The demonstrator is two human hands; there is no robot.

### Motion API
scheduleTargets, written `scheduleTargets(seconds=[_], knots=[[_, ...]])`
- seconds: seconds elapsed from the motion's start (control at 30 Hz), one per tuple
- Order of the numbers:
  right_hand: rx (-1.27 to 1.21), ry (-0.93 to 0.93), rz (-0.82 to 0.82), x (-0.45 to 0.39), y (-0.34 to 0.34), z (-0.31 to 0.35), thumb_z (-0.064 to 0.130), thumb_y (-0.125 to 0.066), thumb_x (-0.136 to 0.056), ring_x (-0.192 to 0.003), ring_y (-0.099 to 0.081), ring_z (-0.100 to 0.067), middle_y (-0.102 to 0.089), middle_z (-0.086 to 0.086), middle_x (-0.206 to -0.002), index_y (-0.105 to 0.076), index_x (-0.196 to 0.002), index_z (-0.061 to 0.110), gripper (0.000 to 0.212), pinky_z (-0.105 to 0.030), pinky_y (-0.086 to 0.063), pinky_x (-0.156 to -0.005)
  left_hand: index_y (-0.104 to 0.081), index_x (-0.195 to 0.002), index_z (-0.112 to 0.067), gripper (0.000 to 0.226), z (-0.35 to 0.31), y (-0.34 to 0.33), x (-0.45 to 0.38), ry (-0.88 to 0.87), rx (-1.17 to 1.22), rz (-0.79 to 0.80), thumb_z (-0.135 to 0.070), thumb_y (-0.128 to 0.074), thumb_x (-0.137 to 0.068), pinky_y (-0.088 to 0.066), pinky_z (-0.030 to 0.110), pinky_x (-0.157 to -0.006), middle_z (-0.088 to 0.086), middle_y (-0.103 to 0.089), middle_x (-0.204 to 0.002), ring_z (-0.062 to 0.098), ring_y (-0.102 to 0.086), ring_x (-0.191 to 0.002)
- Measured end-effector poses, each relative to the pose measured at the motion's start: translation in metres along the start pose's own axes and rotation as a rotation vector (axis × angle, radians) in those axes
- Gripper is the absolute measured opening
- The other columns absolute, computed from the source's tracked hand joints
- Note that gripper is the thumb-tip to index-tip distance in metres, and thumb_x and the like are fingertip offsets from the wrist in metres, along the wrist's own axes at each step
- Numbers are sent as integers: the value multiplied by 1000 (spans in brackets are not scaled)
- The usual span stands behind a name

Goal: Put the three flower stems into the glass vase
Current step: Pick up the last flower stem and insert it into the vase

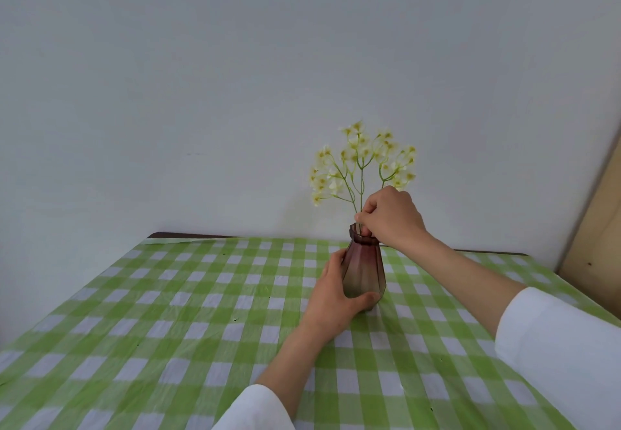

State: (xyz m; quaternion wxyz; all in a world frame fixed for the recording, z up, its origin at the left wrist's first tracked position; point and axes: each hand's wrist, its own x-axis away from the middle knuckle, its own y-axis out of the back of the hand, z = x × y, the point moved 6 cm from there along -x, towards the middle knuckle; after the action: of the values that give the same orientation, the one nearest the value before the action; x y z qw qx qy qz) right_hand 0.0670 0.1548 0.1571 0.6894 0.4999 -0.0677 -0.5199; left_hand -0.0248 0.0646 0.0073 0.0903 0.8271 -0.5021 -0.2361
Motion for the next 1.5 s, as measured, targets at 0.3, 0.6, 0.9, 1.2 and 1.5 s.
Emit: scheduleTargets(seconds=[0.3, 0.6, 0.9, 1.2, 1.5], knots=[[60, -78, 12, 6, -1, -2, 18, -79, -83, -86, -77, -38, -82, -19, -88, -81, -82, -2, 20, -42, -61, -70, -35, -156, -33, 96, 0, 0, 0, 3, -1, -1, -47, -87, -77, -49, 26, -97, -12, -55, -147, 11, -58, -129], [94, -113, 34, 7, -1, -2, 25, -83, -80, -80, -74, -32, -79, -8, -83, -81, -84, 6, 19, -37, -57, -71, -35, -156, -33, 96, -1, 1, 1, 3, -8, -2, -48, -87, -76, -50, 27, -97, -12, -55, -147, 11, -58, -127], [60, -91, 4, 12, 0, -2, 20, -81, -81, -85, -77, -35, -82, -17, -89, -82, -84, -2, 22, -33, -51, -61, -35, -157, -32, 97, -2, 2, 1, 5, -15, -4, -47, -87, -77, -53, 36, -104, -11, -56, -147, 13, -58, -130], [11, -82, -32, 16, 1, -4, 19, -82, -80, -78, -74, -27, -78, -5, -77, -79, -72, 7, 14, -28, -47, -54, -35, -157, -31, 96, -3, 2, 1, 4, -22, -11, -47, -87, -77, -53, 33, -102, -11, -55, -148, 13, -58, -129], [-109, -43, -73, 23, 8, -1, 16, -78, -83, -82, -73, -27, -70, 3, -69, -71, -63, 13, 21, -46, -63, -75, -37, -155, -32, 94, -3, 1, 1, 4, -18, -5, -48, -87, -76, -53, 33, -102, -11, -56, -146, 11, -58, -128]])
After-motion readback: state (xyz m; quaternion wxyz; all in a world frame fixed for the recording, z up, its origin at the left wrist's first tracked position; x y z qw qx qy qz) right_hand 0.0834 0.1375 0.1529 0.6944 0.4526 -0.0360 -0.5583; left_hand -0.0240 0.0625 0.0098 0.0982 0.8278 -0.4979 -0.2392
